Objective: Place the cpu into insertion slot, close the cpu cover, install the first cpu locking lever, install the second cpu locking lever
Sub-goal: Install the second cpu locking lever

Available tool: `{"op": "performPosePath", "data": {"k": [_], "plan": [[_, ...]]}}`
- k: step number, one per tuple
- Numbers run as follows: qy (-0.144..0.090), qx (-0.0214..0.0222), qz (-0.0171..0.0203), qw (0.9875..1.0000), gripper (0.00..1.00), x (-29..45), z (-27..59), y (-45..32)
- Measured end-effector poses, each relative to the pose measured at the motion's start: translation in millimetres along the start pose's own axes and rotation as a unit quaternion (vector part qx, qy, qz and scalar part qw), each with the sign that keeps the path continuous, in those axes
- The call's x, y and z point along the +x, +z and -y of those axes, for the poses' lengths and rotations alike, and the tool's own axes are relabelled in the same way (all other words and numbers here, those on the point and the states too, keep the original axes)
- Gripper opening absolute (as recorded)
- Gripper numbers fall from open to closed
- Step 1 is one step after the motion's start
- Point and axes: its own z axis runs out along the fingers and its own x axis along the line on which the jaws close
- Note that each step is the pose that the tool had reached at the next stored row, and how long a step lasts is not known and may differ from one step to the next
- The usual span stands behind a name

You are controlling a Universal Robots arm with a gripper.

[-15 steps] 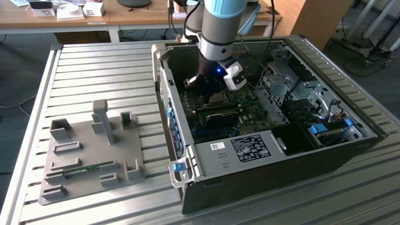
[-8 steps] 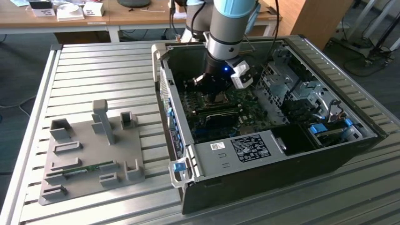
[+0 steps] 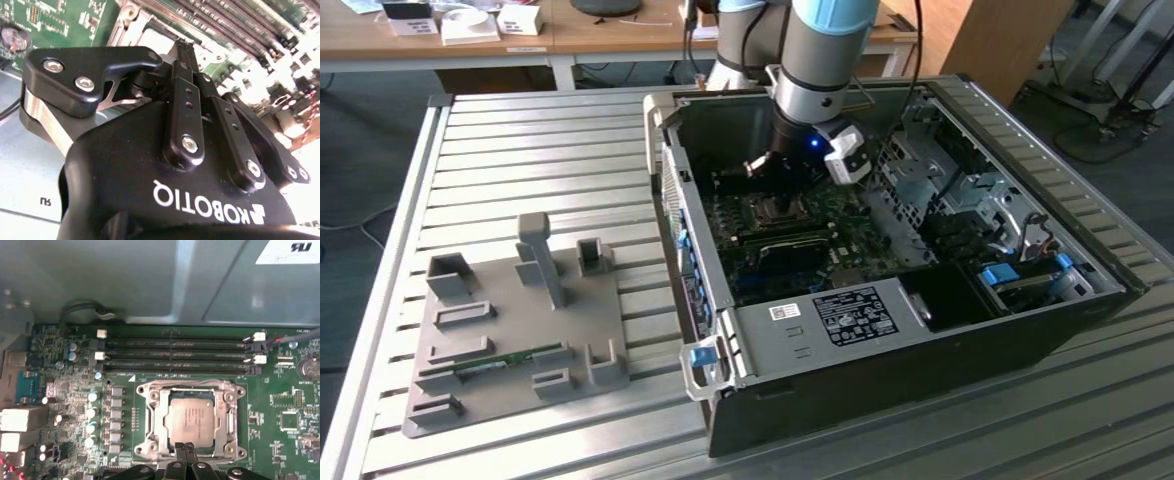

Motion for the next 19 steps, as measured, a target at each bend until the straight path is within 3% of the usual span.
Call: {"op": "performPosePath", "data": {"k": [6, 10, 19], "plan": [[0.0, 0.0, -0.0001, 1.0, 0.11, -3.8, -9.5, 1.0], [-0.001, 0.0, -0.0001, 1.0, 0.11, -7.3, -11.2, 1.3], [-0.002, -0.0001, -0.0002, 1.0, 0.11, -7.5, -15.1, 1.7]]}}
